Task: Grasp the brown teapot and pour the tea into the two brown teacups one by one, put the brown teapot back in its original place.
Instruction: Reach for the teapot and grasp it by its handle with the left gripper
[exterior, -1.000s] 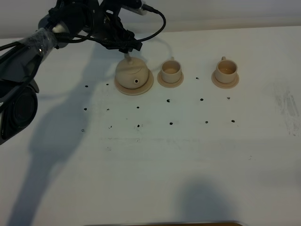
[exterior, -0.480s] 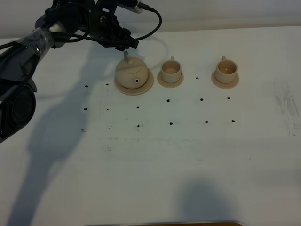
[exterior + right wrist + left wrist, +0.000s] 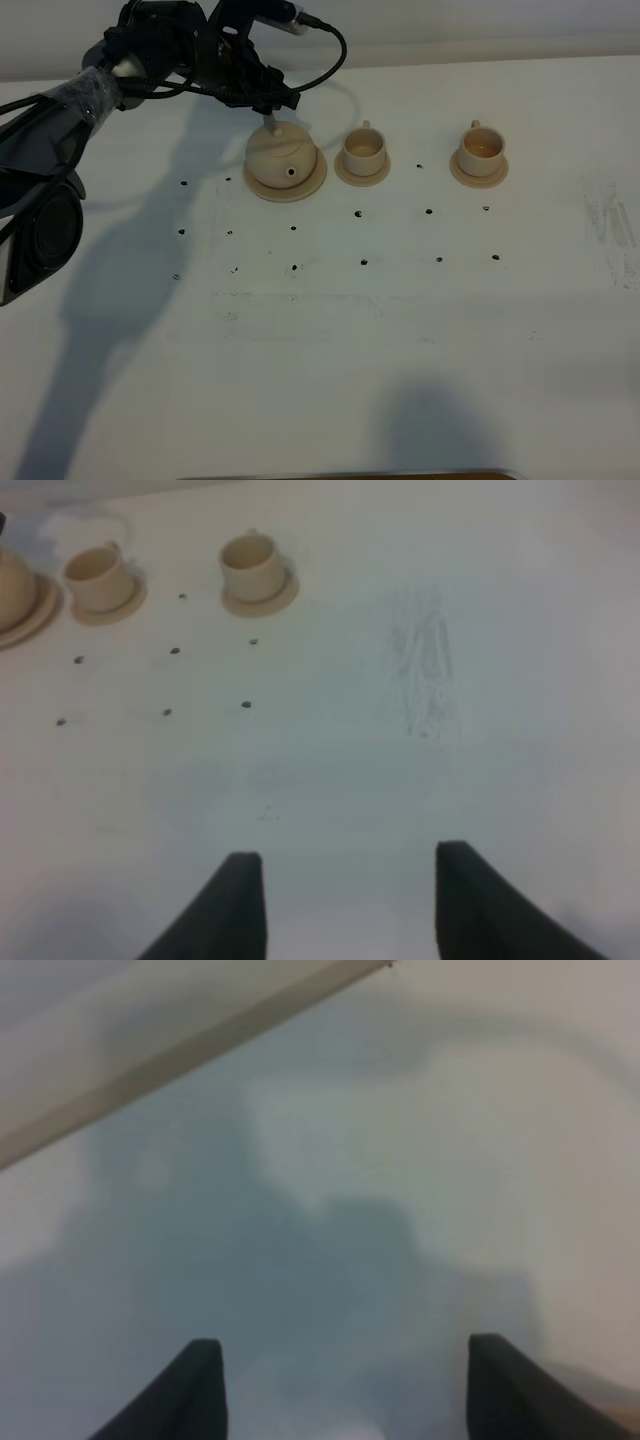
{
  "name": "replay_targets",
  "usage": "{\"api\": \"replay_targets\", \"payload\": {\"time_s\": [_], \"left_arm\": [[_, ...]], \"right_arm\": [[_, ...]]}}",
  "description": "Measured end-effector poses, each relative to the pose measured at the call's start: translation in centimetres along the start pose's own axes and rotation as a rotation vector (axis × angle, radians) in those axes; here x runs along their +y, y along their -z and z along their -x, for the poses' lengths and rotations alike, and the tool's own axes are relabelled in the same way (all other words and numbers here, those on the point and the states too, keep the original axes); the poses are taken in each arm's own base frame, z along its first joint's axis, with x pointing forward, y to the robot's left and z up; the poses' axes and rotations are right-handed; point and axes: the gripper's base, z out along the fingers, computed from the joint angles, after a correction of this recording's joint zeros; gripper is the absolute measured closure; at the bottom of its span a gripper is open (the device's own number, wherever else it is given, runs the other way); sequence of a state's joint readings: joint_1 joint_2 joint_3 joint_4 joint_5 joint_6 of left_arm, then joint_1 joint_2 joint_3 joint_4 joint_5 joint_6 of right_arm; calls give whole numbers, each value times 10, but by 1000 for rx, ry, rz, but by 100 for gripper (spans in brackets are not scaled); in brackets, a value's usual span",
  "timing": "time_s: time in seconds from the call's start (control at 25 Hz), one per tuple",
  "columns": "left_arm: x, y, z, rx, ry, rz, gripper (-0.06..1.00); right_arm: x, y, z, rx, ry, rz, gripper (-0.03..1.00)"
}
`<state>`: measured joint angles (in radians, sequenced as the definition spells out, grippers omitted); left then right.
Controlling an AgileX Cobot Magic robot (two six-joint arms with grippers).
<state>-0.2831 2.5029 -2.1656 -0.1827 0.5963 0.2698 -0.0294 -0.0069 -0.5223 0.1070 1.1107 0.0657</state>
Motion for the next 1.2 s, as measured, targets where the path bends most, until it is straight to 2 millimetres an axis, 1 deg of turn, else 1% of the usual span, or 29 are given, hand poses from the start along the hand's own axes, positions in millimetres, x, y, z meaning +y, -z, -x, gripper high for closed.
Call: {"api": "replay_targets", "payload": {"time_s": [0.64,0.92,1.2], "left_arm": [[4,3,-6,93,-64,23,44],[4,17,-4,131,-79,21,44],[5,18,-4,135,-95,29,44]], "right_arm": [[0,0,0,0,-1,1,56],[0,0,0,0,-1,1,56],[0,0,0,0,-1,1,58]]}}
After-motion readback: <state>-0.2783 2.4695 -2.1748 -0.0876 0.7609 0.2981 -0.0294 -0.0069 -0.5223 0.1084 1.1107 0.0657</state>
